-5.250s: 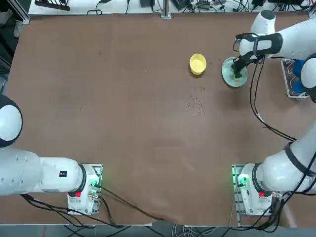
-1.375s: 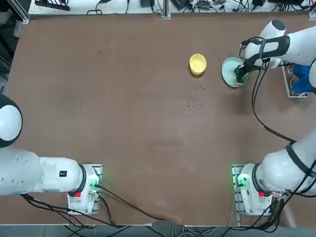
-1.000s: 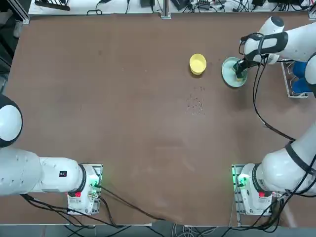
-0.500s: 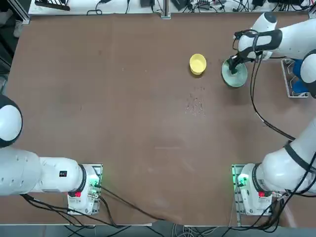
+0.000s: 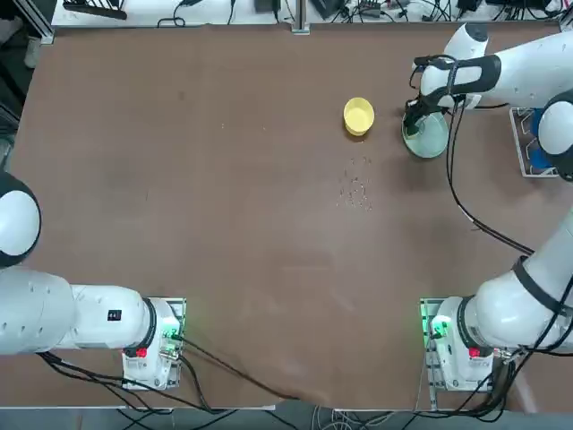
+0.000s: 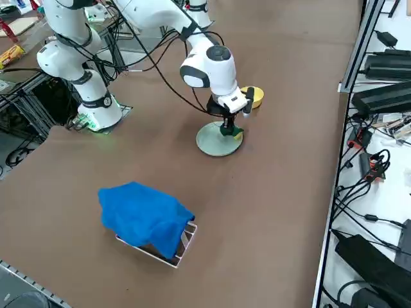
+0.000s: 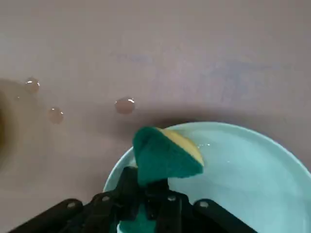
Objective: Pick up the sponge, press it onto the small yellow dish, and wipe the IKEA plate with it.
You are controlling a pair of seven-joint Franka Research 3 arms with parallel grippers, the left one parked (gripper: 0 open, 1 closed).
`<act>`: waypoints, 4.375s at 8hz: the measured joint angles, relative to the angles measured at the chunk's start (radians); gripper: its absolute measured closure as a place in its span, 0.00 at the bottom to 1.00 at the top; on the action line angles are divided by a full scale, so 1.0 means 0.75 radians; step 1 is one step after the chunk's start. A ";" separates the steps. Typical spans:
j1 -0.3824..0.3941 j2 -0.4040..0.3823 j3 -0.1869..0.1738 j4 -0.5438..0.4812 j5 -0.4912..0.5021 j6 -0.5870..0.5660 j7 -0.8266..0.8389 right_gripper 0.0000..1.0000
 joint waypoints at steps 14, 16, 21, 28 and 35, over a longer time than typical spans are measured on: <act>-0.265 -0.145 0.021 -0.232 0.015 -0.012 -0.351 0.91; -0.278 -0.111 0.023 -0.174 0.016 -0.036 -0.375 0.91; -0.231 0.005 0.038 0.025 0.016 -0.103 -0.337 0.91; -0.092 -0.019 0.040 0.223 0.017 -0.394 -0.127 0.91; 0.025 -0.434 0.050 0.002 0.085 -0.601 0.089 0.91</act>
